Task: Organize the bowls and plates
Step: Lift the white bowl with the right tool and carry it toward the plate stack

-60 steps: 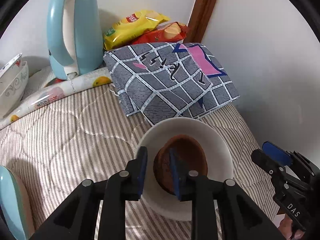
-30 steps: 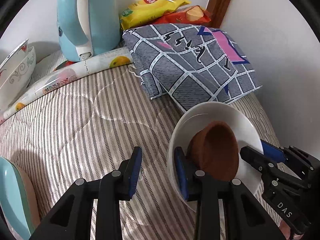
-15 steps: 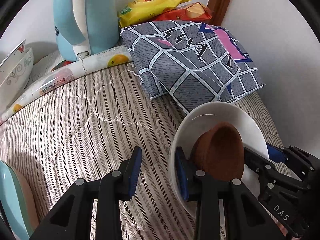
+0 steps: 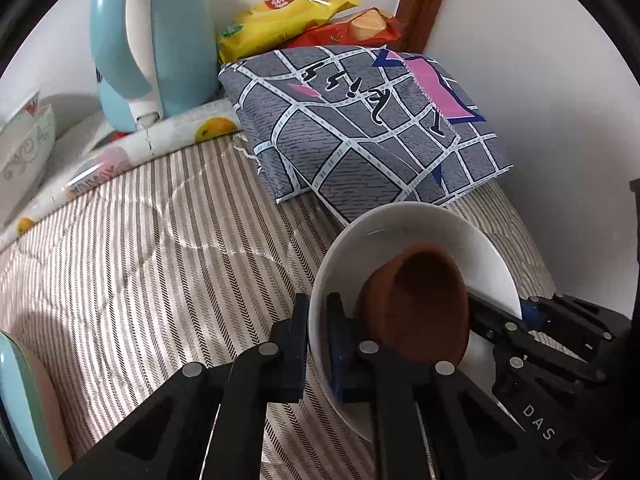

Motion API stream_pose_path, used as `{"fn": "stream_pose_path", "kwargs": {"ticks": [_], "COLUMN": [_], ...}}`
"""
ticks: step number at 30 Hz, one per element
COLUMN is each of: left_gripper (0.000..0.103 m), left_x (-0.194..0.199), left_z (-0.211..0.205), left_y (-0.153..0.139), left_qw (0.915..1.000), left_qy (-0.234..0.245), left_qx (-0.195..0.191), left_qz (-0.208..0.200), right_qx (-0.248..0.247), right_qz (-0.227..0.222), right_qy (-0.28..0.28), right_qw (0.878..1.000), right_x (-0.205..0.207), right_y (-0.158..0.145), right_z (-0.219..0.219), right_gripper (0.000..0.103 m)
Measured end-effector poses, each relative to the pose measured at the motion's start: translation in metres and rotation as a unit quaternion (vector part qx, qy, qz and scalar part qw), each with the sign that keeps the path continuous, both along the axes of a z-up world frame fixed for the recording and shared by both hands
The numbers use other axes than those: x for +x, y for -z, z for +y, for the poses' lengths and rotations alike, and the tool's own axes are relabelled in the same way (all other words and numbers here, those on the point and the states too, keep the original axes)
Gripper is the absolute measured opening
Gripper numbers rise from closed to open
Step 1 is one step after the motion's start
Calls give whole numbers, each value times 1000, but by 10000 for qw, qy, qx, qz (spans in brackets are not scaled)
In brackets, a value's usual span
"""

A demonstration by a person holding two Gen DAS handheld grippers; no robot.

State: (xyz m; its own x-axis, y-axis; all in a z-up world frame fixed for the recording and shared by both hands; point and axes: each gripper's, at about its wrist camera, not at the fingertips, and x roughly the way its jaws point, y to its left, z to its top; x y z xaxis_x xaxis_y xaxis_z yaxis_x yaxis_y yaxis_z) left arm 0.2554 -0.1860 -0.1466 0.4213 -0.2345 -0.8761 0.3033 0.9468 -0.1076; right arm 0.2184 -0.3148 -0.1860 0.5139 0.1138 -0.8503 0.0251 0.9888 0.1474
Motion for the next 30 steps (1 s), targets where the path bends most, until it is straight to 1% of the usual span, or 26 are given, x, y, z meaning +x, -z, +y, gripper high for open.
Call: {"fn": "stream_pose_path", "kwargs": {"ticks": [6,9,13,22,30], "left_gripper": [10,10,10,9,9], "left_x": [1,2,2,-4,-13], "left_z": [-2,-2,0,-2,0], "left_y": [0,0,0,-2,-3], "left_qw": [10000,10000,9999,10000,10000], "left_qy": [19,-15,-58,-26,-9], "left_qx": [-29,-37,-120,-28,-58], "left_qz": [16,56,90,-45,46], "right_qx": [-59,-9,1,15,14], "right_qz": [-35,0,33,-31,21], "right_qy": [38,62,75,158,181], "right_qw": [10000,10000,10000,9999,9998], "right_x": [-1,0,1,-5,-12], "right_y": [0,0,0,0,-3], "right_z": [2,2,1,0,2], "right_gripper": [15,15,15,15,14]}}
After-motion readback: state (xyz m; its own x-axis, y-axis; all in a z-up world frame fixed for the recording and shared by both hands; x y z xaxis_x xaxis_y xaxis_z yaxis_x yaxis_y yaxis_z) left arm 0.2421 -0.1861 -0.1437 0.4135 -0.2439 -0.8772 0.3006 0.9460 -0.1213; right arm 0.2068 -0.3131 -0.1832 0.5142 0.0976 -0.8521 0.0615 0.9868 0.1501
